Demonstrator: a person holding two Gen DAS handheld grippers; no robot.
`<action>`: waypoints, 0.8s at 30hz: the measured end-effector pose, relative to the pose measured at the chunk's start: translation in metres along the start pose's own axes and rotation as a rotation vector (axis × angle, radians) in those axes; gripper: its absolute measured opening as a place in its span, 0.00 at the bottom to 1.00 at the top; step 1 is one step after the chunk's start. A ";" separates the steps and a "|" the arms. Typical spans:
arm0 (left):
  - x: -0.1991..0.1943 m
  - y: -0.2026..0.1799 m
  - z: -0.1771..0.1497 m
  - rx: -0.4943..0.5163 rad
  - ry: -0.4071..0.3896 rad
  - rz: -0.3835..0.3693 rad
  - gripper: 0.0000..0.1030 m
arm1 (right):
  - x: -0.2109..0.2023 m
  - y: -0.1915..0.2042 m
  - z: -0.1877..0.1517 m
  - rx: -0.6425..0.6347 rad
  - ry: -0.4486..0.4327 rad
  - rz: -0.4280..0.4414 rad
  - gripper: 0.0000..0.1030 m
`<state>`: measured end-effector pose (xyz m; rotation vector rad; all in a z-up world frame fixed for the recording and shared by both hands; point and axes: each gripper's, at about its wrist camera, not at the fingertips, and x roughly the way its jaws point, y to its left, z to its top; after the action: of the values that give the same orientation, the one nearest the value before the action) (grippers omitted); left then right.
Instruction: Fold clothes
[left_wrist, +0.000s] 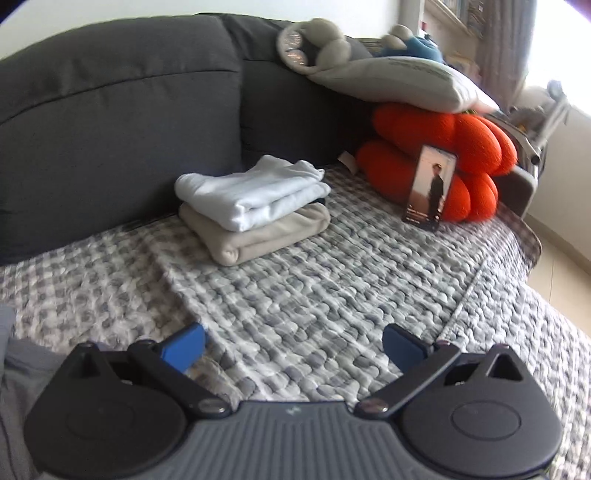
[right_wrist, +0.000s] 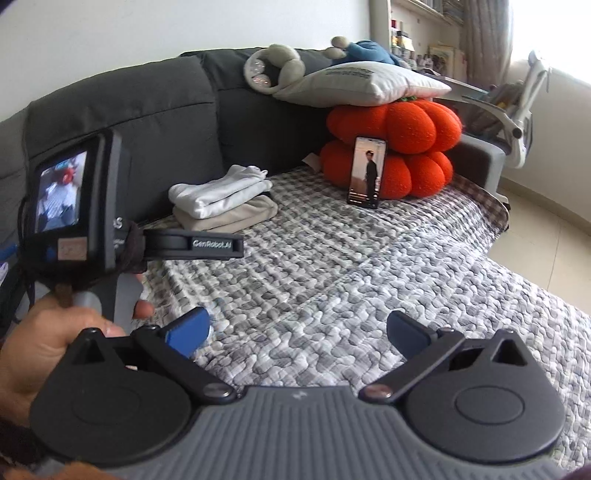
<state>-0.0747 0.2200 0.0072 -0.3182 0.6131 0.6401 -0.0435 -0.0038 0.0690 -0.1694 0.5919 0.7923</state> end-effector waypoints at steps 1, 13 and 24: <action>0.000 0.000 0.000 0.001 0.003 0.007 1.00 | -0.001 0.003 0.000 -0.011 0.002 0.005 1.00; 0.001 -0.002 -0.002 0.001 -0.003 0.028 1.00 | 0.001 0.009 0.000 -0.014 0.025 0.010 1.00; 0.002 0.001 -0.001 0.011 -0.015 0.045 1.00 | 0.010 0.009 0.002 -0.002 0.039 0.013 1.00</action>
<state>-0.0739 0.2213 0.0053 -0.2901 0.6108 0.6812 -0.0439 0.0094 0.0657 -0.1835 0.6300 0.8040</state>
